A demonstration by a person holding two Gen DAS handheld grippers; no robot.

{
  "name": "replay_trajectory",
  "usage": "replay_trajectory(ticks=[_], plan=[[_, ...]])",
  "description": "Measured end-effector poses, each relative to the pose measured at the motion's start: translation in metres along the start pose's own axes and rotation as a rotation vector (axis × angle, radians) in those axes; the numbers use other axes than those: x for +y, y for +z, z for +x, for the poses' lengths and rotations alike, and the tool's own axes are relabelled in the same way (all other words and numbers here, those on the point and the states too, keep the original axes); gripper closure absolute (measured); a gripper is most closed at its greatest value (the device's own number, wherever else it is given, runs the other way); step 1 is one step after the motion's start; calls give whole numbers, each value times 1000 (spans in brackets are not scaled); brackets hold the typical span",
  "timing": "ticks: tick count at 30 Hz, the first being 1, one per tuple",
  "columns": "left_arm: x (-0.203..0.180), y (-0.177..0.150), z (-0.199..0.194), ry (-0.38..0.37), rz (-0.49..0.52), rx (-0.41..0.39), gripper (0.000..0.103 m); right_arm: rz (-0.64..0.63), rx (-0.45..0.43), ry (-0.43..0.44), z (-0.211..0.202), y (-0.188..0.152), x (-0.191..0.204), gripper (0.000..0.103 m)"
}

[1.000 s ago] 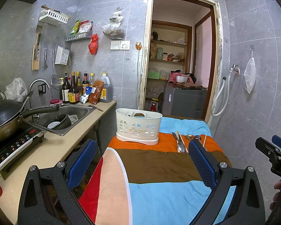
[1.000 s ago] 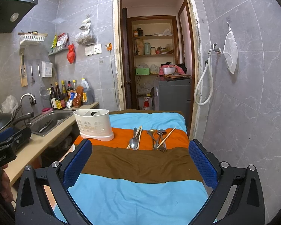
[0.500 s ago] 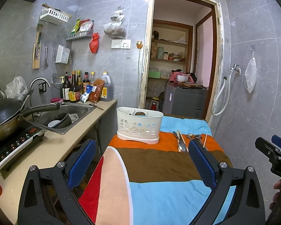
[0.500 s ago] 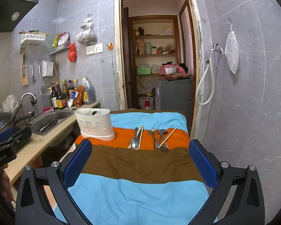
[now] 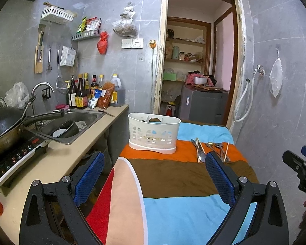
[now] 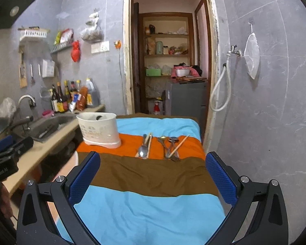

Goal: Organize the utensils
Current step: 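Move both tools down toward the row of utensils on the cloth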

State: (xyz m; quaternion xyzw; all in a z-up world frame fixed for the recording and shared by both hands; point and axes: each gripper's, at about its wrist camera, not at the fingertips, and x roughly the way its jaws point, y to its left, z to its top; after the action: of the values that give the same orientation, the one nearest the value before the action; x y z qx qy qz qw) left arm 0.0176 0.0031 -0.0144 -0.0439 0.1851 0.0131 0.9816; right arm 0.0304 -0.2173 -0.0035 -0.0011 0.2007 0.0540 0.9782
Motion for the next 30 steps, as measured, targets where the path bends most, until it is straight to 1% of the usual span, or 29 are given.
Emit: replay_trajectory(ticks=[7,14,19,26,30], plan=[[0,14,6,-3,22,-17,6,2,16,-45,2,6,-5,0],[-1,31,14,-12,31,-40,6,12,3,-71,6,21,-8,0],[-5,39,26,-14,32,-31,6,10,7,-83,13,29,-12,0],[-19,50,56,-35,35,-8,6,5,2,-102,32,41,-23,0],[-32,56,80,-53,39,0,6,4,0,-108,52,47,-35,0]])
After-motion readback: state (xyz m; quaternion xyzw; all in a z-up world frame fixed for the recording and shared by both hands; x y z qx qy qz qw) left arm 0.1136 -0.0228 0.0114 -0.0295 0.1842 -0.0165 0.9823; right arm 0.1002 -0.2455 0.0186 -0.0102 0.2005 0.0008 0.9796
